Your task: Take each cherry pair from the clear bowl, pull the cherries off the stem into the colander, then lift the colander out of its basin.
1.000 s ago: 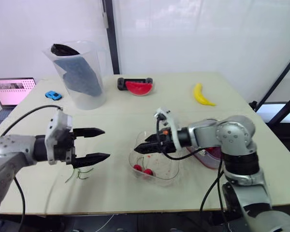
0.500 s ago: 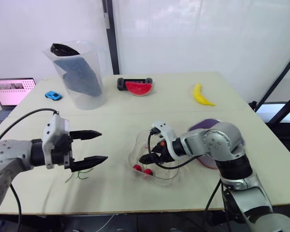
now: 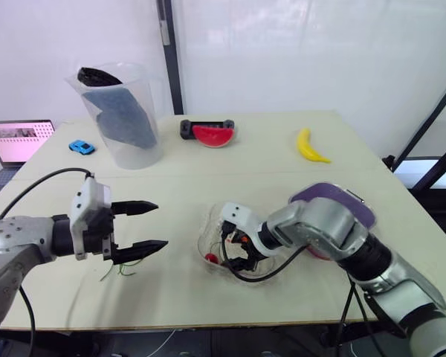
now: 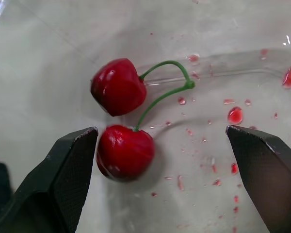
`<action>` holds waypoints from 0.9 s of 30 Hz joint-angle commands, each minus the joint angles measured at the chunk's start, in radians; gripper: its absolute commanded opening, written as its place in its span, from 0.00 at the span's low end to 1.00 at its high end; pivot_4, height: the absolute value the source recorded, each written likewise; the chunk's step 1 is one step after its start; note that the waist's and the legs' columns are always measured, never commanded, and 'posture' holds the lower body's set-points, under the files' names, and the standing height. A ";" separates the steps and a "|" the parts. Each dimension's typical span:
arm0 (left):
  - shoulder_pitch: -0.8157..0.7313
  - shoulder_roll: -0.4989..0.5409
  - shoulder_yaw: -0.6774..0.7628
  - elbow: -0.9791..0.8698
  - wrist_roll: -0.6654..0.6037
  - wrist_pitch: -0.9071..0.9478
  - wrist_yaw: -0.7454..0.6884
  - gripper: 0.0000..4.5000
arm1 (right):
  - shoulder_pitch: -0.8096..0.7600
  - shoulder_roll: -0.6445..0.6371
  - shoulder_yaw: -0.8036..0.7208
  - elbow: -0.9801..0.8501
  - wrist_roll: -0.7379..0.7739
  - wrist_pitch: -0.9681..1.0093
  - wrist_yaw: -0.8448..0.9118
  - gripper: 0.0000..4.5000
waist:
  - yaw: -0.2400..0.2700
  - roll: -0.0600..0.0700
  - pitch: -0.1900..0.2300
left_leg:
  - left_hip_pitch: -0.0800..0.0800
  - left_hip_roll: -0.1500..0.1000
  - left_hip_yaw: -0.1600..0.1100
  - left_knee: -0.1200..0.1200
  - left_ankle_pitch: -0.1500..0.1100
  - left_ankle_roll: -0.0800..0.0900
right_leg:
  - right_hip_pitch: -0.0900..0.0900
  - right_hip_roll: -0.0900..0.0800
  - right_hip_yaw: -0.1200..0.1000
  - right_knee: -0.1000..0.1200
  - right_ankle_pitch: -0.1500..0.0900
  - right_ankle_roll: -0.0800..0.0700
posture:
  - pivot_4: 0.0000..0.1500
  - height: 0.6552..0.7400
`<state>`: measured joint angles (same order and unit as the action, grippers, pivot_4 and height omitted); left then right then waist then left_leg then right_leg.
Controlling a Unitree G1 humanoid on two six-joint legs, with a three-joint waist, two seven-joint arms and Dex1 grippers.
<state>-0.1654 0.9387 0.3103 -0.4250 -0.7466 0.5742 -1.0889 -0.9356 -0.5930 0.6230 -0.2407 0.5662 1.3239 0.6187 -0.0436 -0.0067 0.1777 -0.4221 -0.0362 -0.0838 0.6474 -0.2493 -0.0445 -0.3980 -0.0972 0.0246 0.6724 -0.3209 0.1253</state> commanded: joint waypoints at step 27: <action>-0.113 -0.026 -0.075 0.056 0.110 -0.073 0.028 1.00 | -0.007 -0.003 0.057 -0.020 -0.206 -0.116 0.166 0.49 | 0.002 0.000 0.000 | 0.000 0.000 0.000 0.000 0.000 0.000 | 0.000 0.000 0.000 0.000 0.000 0.000 | 1.00 1.00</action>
<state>-0.2606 0.9110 0.2295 -0.3616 -0.6401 0.5185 -1.0608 -0.9353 -0.6049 0.6851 -0.2478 0.3714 1.2245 0.7762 -0.0418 -0.0068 0.1777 -0.4221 -0.0364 -0.0839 0.6476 -0.2493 -0.0446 -0.3979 -0.0972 0.0245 0.6726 -0.3209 0.1253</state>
